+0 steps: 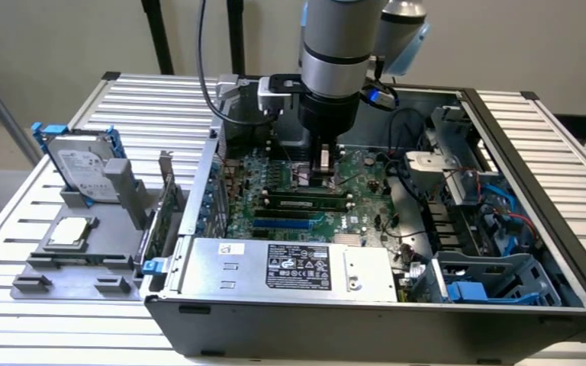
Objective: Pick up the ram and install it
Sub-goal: 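Press down the ram until it locks into place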
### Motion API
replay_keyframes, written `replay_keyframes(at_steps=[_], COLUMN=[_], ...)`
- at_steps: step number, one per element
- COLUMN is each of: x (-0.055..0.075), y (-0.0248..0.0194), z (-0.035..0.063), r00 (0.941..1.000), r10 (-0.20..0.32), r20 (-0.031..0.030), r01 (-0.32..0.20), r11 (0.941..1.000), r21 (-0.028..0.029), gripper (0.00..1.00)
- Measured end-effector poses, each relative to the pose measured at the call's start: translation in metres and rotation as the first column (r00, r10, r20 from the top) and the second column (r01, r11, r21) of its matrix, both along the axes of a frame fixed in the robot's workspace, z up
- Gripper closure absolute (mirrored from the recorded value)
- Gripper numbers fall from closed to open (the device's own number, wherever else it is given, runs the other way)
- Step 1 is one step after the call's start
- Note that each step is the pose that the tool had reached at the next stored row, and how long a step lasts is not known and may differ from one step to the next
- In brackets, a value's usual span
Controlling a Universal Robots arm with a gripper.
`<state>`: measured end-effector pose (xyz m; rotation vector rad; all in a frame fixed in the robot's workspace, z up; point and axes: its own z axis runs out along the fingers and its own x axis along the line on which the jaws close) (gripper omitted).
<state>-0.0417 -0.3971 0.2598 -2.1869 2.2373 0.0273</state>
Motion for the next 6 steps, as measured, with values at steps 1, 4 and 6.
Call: replay_keyframes(at_steps=[1, 4, 6], x=[0.0000, 0.0000, 0.0000], y=[0.0000, 0.0000, 0.0000], z=[0.0000, 0.0000, 0.0000], r00=[1.0000, 1.0000, 1.0000], r10=[0.000, -0.001, -0.001], r20=[0.0000, 0.0000, 0.0000], r01=[0.000, 0.001, 0.001], r11=[1.0000, 1.0000, 1.0000], r21=[0.0001, 0.0011, 0.0015], gripper=[0.89, 0.89, 0.89])
